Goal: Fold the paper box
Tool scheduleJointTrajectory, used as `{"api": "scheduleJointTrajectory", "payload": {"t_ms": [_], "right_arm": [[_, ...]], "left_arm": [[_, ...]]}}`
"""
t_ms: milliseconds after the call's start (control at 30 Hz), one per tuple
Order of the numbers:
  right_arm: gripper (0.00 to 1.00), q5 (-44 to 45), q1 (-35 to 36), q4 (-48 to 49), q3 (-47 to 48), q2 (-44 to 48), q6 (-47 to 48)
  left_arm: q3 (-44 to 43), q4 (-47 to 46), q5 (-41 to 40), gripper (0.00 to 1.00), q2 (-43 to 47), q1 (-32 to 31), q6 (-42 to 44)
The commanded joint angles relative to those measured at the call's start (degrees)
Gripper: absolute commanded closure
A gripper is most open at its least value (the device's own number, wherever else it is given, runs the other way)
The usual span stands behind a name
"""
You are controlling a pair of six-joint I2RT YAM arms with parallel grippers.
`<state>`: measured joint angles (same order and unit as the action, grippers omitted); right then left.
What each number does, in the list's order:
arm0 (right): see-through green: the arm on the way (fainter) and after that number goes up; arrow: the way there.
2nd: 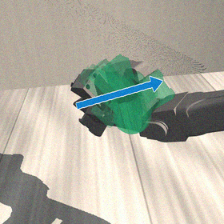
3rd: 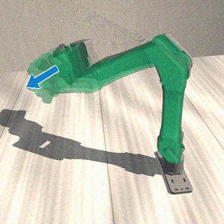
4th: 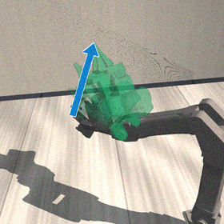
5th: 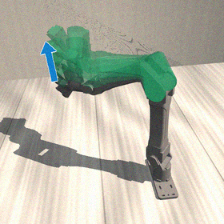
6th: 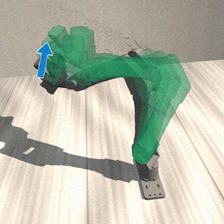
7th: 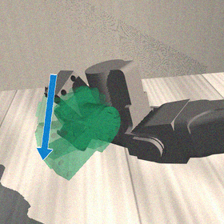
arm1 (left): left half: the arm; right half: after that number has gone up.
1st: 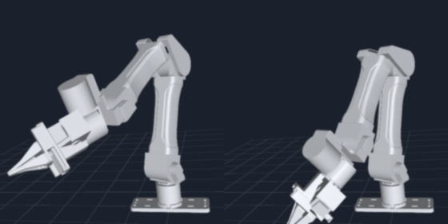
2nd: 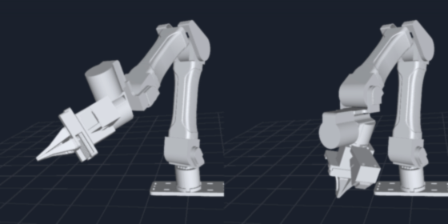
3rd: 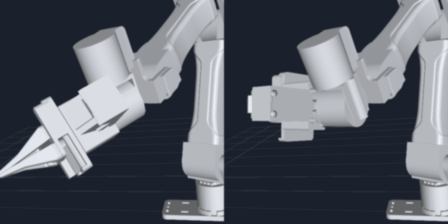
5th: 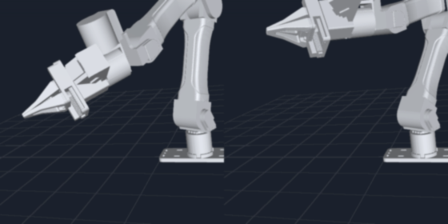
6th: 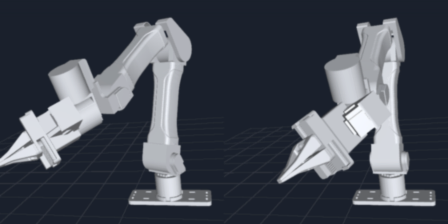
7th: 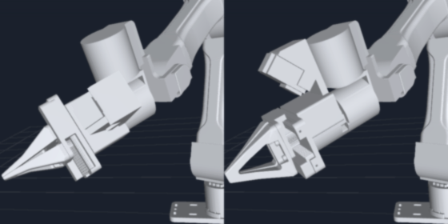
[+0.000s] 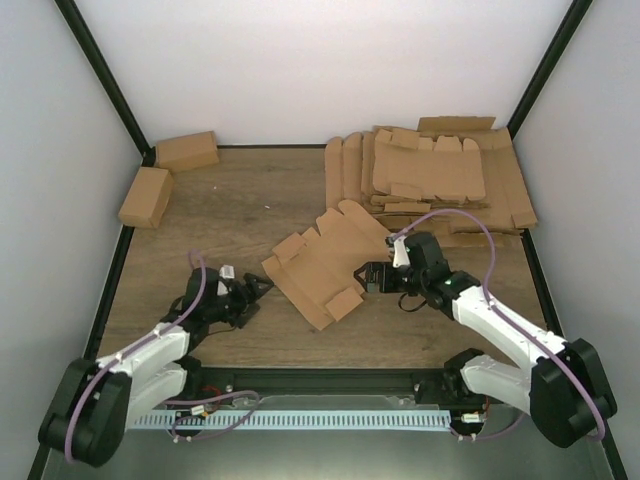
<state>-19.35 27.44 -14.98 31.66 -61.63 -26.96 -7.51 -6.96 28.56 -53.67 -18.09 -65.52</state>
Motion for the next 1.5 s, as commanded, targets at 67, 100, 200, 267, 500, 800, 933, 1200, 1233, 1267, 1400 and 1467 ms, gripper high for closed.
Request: {"api": "scheduleJointTrajectory", "payload": {"t_ms": [67,100,200,267,500,800,933,1200,1233,1267,1400,1467], "right_arm": [[0.00,-0.80,-0.38,-0.95,0.07,3.15,-0.26],[0.00,-1.03,-0.37,-1.08,-0.12,3.48,-0.47],[0.01,-1.21,-0.37,-1.79,-0.63,4.76,-1.04],[0.02,-1.30,-0.37,-2.27,-0.88,5.94,-1.12],[0.07,-1.96,-0.38,-2.87,-2.86,10.13,-2.52],[0.07,-1.37,-0.37,-4.42,-2.09,10.56,-3.03],[0.06,2.33,-0.36,-5.76,0.41,9.77,-3.05],[0.05,11.95,-0.37,-7.58,5.67,3.92,-2.95],[0.05,13.63,-0.37,-8.32,6.28,2.94,-3.38],[0.05,14.45,-0.33,-8.47,6.44,2.08,-3.32],[0.06,12.86,-0.35,-6.18,5.59,0.34,-1.94],[0.07,10.98,-0.38,-5.34,5.40,-0.41,-1.23]], "left_arm": [[-5.28,-11.01,-3.62,0.04,-11.94,-6.81,-0.15],[-6.26,-11.51,-4.53,0.04,-13.79,-7.81,-0.21],[-7.55,-15.26,-5.47,0.09,-19.37,-10.12,-2.10],[-7.36,-19.56,-5.60,0.13,-22.78,-11.07,-3.89],[-12.43,-23.93,-5.79,0.54,-34.68,-12.31,-3.18],[-21.05,1.90,-15.34,0.96,-27.54,-12.22,5.56],[-27.88,20.70,-15.90,0.96,-21.19,-11.14,16.03],[-33.36,43.92,-11.60,0.96,-14.21,-9.51,33.25],[-33.60,45.84,-11.67,0.96,-13.28,-9.50,34.23],[-33.87,47.21,-11.13,0.96,-12.52,-9.54,34.90],[-35.16,49.15,-6.27,0.96,-9.04,-9.56,36.94],[-36.00,49.58,-6.16,0.96,-7.65,-9.57,37.56]]}}
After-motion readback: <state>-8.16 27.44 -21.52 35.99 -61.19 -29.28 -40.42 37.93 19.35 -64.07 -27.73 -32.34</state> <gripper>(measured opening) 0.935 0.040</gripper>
